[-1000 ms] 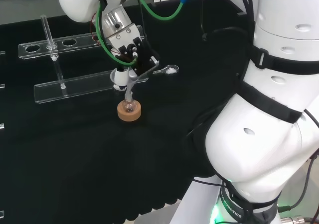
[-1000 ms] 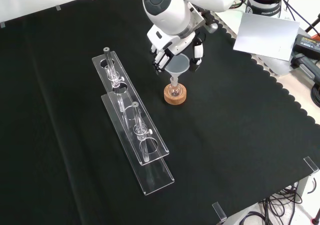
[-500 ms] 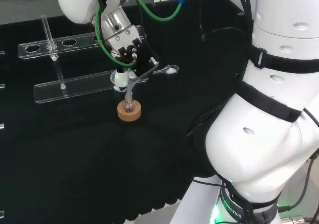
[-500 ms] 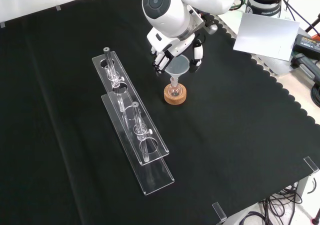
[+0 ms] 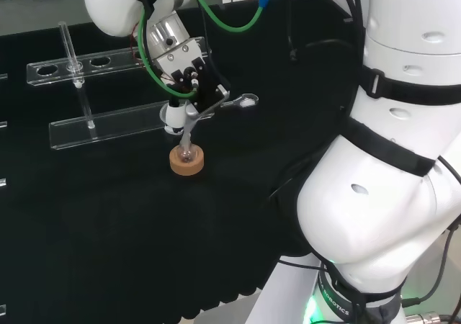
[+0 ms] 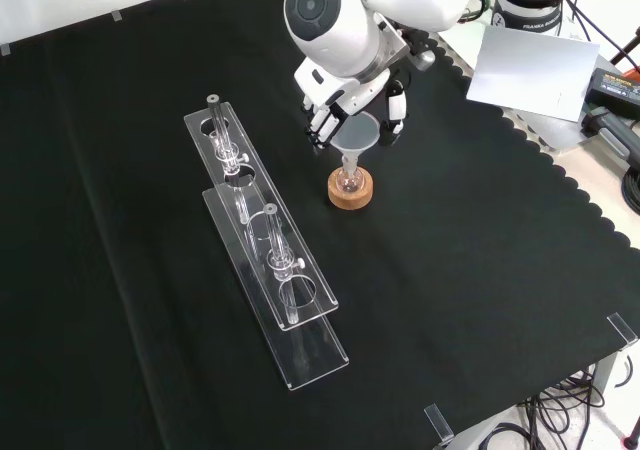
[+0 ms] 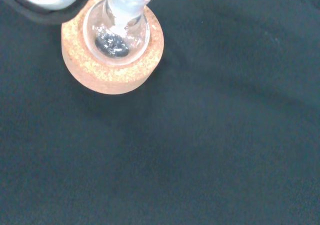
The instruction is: Place the funnel on the round-bottom flask.
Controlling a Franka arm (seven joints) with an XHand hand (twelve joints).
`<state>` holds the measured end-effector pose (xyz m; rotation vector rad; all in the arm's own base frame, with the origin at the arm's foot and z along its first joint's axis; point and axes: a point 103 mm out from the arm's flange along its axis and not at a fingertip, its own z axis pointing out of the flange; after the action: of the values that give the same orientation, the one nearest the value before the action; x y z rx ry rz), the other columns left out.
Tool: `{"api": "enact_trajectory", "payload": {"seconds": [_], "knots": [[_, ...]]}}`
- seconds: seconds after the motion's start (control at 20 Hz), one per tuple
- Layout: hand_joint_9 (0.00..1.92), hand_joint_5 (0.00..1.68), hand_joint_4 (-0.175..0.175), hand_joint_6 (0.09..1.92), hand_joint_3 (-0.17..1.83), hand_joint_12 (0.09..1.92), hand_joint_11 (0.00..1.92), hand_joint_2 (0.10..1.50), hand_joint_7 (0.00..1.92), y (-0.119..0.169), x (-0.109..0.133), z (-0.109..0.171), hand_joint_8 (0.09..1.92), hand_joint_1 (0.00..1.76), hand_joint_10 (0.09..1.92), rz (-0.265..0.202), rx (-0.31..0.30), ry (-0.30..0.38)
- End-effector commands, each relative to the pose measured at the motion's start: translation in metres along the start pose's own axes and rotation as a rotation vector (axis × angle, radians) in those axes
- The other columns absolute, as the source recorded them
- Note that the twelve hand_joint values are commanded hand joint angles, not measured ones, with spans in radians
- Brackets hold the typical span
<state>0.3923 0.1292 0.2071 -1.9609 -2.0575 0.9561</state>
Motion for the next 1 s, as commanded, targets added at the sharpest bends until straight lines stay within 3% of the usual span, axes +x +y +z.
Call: {"api": "enact_trajectory", "payload": {"seconds": [0.05, 1.0], "knots": [[0.84, 0.51, -0.021, 0.59, 0.59, 1.27, 0.66, 0.7, 0.53, 0.0009, 0.0009, 0.0022, 0.67, 0.87, 0.42, -0.004, 0.006, 0.01], [0.74, 0.42, -0.039, 0.41, 0.6, 1.3, 0.6, 0.63, 0.43, -0.0029, -0.0039, 0.0021, 0.7, 0.84, 0.5, 0.0, 0.027, 0.005]]}}
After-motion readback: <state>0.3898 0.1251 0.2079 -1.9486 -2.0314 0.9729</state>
